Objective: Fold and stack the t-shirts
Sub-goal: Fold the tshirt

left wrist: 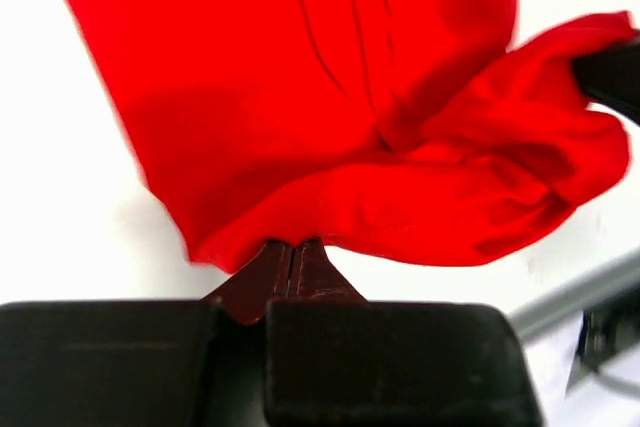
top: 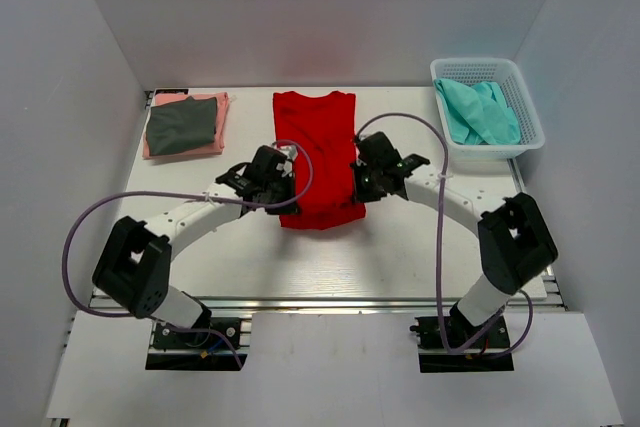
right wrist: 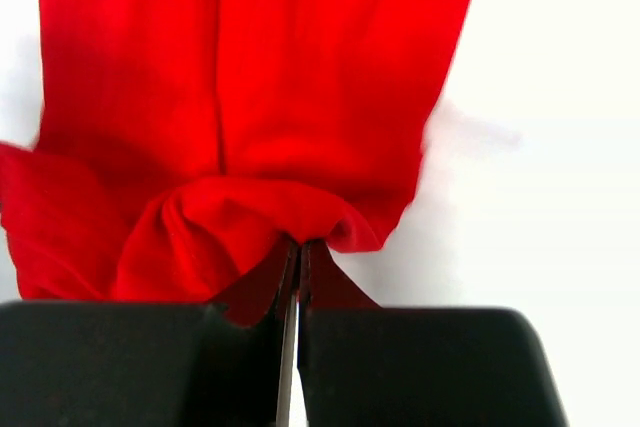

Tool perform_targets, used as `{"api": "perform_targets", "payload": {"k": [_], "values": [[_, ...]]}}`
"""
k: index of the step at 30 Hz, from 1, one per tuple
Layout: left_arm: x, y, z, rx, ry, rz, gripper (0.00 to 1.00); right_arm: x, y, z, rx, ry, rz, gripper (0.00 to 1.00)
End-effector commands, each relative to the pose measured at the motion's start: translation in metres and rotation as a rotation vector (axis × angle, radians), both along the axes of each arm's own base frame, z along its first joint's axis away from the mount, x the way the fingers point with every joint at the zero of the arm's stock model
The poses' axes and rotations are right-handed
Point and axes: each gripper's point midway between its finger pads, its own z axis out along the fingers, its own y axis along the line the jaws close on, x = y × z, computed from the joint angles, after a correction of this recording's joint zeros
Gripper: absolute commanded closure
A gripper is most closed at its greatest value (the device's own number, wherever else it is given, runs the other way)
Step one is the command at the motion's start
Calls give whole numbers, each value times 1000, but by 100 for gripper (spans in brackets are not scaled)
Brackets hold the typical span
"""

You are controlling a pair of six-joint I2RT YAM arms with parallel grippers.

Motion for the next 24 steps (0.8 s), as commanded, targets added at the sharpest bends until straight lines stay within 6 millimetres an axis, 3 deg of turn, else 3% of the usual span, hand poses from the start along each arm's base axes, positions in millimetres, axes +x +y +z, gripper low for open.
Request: {"api": "perform_targets", "payload": {"k": [1, 3, 4, 6, 7, 14, 21, 24], "values": [[37, 14, 21, 17, -79, 81, 100, 46, -3, 23, -47, -98, -55, 100], [58, 13, 31, 8, -125, 102, 100, 59, -4, 23, -58, -113, -60, 100], [65, 18, 36, 12, -144, 124, 100, 71, 1, 33, -48, -137, -61, 100], [85, 25, 42, 34, -175, 149, 100, 82, -4, 30, -74, -141, -68, 100], [95, 24, 51, 30, -197, 152, 100, 95, -1, 40, -65, -165, -77, 100], [139, 18, 50, -10, -207, 130, 100, 135, 6, 55, -46, -220, -65, 100], [175, 22, 50, -24, -226, 143, 100, 162, 2, 54, -39, -231, -65, 100], [183, 25, 46, -34, -214, 148, 100, 172, 10, 51, -10, -221, -36, 100]]}}
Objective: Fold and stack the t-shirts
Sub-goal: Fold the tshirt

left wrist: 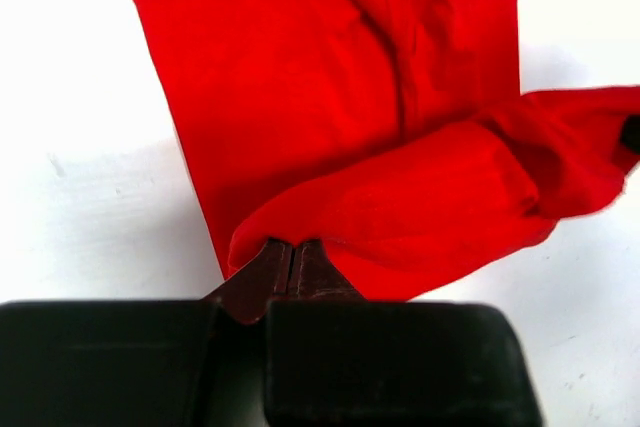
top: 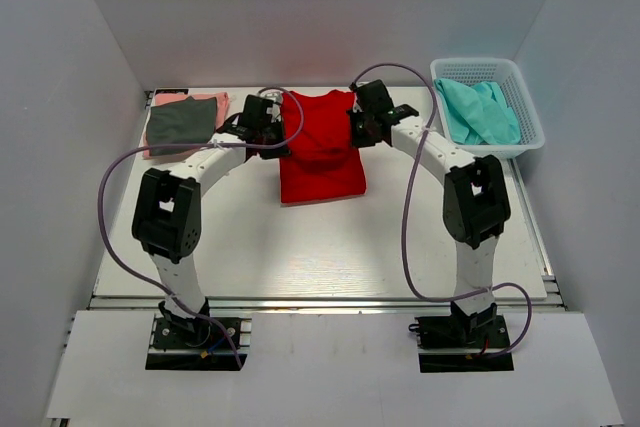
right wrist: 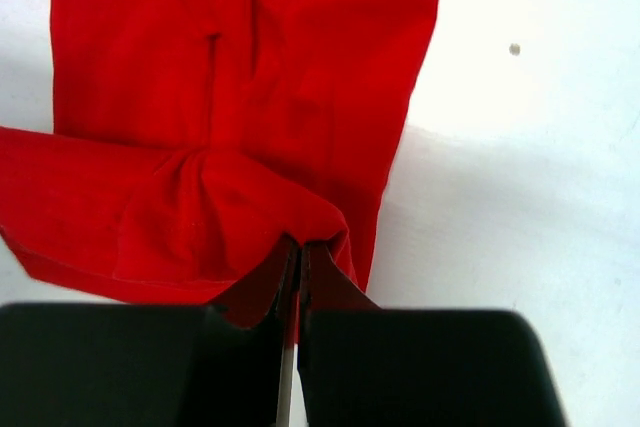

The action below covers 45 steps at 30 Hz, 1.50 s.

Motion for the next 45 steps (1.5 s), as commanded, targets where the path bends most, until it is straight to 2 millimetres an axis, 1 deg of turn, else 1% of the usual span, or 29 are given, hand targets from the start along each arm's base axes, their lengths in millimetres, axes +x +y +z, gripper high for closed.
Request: {"api": "perform_targets", "payload": {"k": [1, 2, 3, 4, 5, 7, 8, 9, 10, 11, 12, 15, 16, 17, 18, 19, 20, 21, 22, 23, 24, 26, 27, 28, 29, 33, 35, 41, 45], "values": [[18, -4, 26, -46, -64, -27, 100, 21, 6, 8, 30, -29, 34, 100], [18, -4, 15, -33, -45, -33, 100, 22, 4, -2, 18, -8, 32, 100], [27, -3, 22, -48, -67, -31, 100, 27, 12, 7, 54, -17, 53, 100], [31, -5, 20, -48, -65, -31, 100, 29, 14, -2, 52, -3, 53, 95], [37, -3, 18, -54, -61, -28, 95, 34, 11, -10, 50, 12, 43, 89], [53, -1, 10, -49, -47, -16, 90, 55, 17, -2, 91, -17, 18, 81], [63, 4, 10, -56, -48, -5, 84, 62, 19, -12, 109, 9, -11, 65], [83, 7, 14, -46, -56, 18, 52, 80, 24, 13, 161, -42, -6, 44], [97, 19, 21, -46, -58, 45, 23, 97, 28, 18, 197, -59, -26, 31], [108, 24, 30, -40, -71, 49, 0, 109, 32, 48, 251, -109, -16, 12], [123, 30, 65, -36, -115, 75, 0, 115, 28, 57, 275, -119, -27, 10], [132, 43, 96, -11, -172, 111, 0, 116, 22, 99, 330, -214, -6, 10], [134, 44, 105, -15, -213, 105, 0, 104, 17, 147, 366, -297, 10, 10], [118, 45, 109, -22, -214, 97, 0, 97, 17, 115, 353, -266, 22, 10], [111, 45, 111, -31, -224, 90, 0, 90, 15, 116, 352, -272, 37, 10], [109, 43, 118, -52, -266, 78, 0, 72, 12, 125, 360, -276, 58, 10], [91, 42, 91, -55, -209, 57, 0, 63, 11, 109, 356, -244, 64, 10], [83, 41, 89, -70, -201, 52, 0, 54, 7, 95, 344, -208, 66, 10], [68, 43, 83, -73, -186, 44, 0, 42, 1, 92, 330, -187, 65, 10], [62, 44, 80, -72, -182, 44, 0, 42, 1, 97, 329, -199, 64, 10], [54, 39, 73, -69, -165, 31, 0, 30, -4, 72, 309, -133, 50, 10], [28, 31, 50, -80, -89, -12, 0, 18, -10, 65, 304, -103, 30, 10], [20, 23, 41, -101, -68, -46, 0, 3, -15, 38, 284, -34, 18, 10], [12, 21, 36, -117, -50, -52, 0, -3, -17, 35, 286, -19, 9, 10], [1, 19, 17, -113, -5, -53, 0, -13, -19, 21, 278, 24, 5, 10], [-23, 21, -12, -94, 71, -59, 2, -31, -32, -10, 239, 101, -35, 10], [-35, 12, -33, -91, 121, -87, 4, -40, -36, -28, 231, 155, -51, 10], [-60, 6, -77, -68, 242, -95, 15, -56, -25, -64, 266, 291, -39, 10], [-72, 5, -95, -64, 300, -82, 22, -61, -26, -84, 269, 355, -76, 14]]}}
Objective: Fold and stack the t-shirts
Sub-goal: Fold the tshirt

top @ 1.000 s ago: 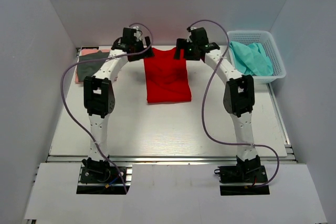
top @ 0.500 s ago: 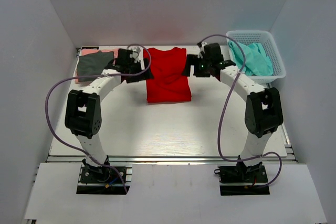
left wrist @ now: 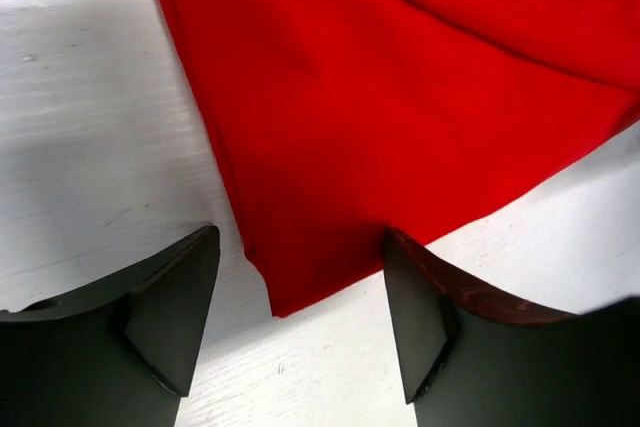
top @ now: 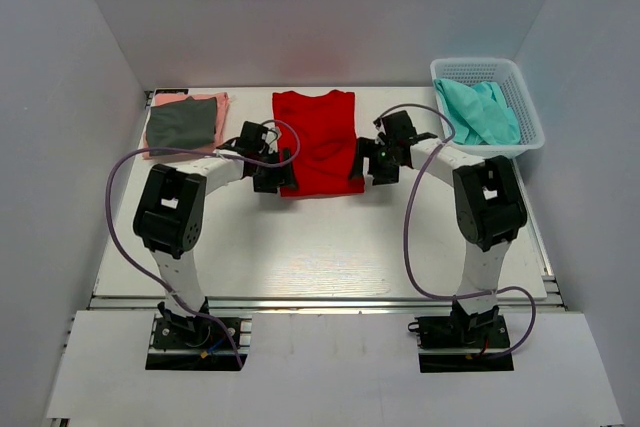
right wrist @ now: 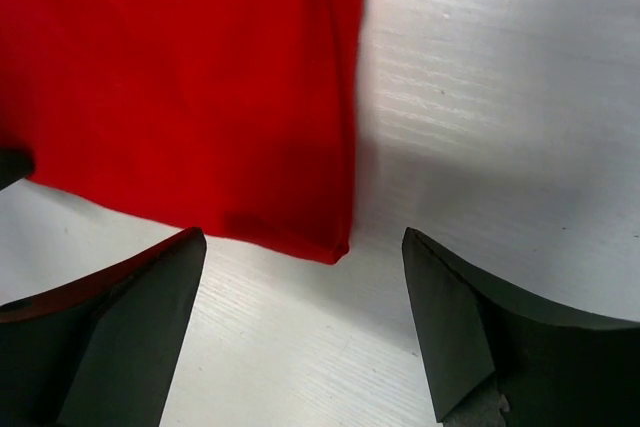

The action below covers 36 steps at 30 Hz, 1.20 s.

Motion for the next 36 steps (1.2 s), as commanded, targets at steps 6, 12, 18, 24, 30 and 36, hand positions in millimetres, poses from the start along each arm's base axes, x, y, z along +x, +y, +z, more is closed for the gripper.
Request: {"api": "perform_targets", "payload": {"k": [6, 12, 18, 24, 30, 36], "values": [[-25, -7, -34, 16, 104, -8, 34, -15, 5, -29, 59, 122, -19, 29], [-39, -2, -49, 31, 145, -8, 71, -24, 8, -38, 90, 158, -14, 89], [-59, 2, -46, 17, 169, -9, 90, -38, 12, -38, 151, 107, 34, 100], [-89, -4, -6, -72, 124, -62, 93, -82, -1, -17, 159, 68, 106, 100], [-133, -11, 39, -146, 119, -225, 93, -131, -7, 26, 221, 56, 198, 100], [-149, -17, 98, -257, 37, -299, 96, -143, -14, 88, 230, -84, 276, 100]]}}
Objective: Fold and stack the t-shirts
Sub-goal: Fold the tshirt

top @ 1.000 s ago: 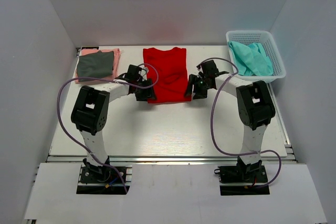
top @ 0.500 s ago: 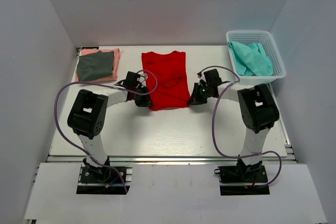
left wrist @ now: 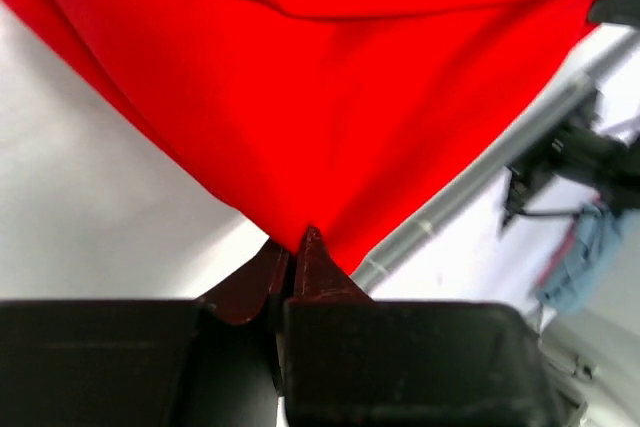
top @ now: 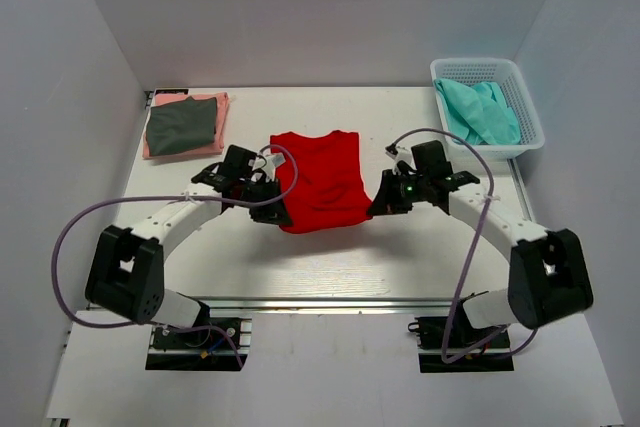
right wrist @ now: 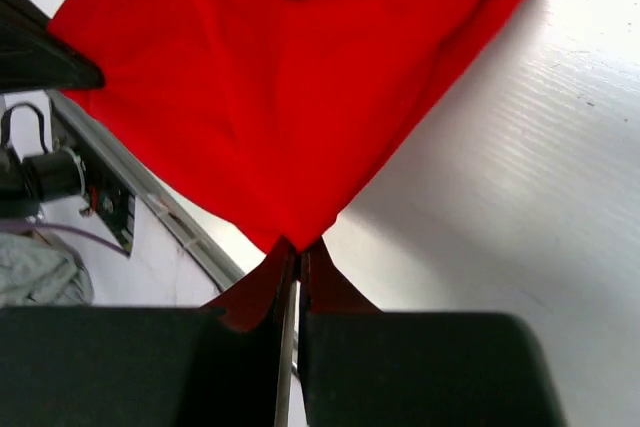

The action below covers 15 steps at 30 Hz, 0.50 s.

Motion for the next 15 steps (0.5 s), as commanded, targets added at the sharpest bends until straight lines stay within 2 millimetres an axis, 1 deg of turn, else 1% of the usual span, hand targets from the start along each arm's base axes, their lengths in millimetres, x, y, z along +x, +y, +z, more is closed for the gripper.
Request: {"api": "perform_targets", "payload": {"k": [1, 2, 3, 4, 5, 6, 7, 8, 9, 10, 11, 12, 13, 14, 15], "values": [[-10, -3, 47, -82, -63, -61, 96, -7, -6, 35, 1, -83, 62, 100], [-8, 0, 52, -87, -80, -50, 96, -3, -4, 45, 5, -107, 63, 100], [-6, -1, 64, -101, -117, -51, 96, -1, -6, 52, 5, -132, 61, 100], [1, -1, 70, -100, -149, -44, 96, 3, -6, 55, 2, -146, 52, 100], [9, -2, 80, -94, -185, -32, 97, 12, -6, 64, -1, -173, 36, 100], [9, -2, 80, -94, -185, -32, 97, 15, -6, 68, 3, -184, 34, 100], [15, -2, 90, -92, -204, -15, 100, 23, -6, 73, -5, -189, 2, 100], [21, -1, 92, -78, -216, -2, 100, 28, -7, 71, -12, -185, -13, 100], [30, 4, 95, -60, -227, 44, 100, 32, -7, 74, -12, -175, -21, 100], [44, 12, 99, -15, -253, 125, 100, 41, -6, 73, -15, -162, -27, 100], [48, 17, 96, 16, -240, 160, 100, 43, -4, 73, -12, -150, -30, 100], [53, 21, 93, 47, -231, 193, 100, 50, -2, 83, -1, -165, -35, 100], [63, 28, 96, 83, -246, 247, 100, 56, -4, 78, -4, -150, -46, 100], [67, 30, 99, 93, -256, 275, 100, 62, -4, 78, -3, -149, -63, 100], [75, 33, 95, 116, -249, 305, 100, 74, -2, 92, 5, -194, -74, 100]]}}
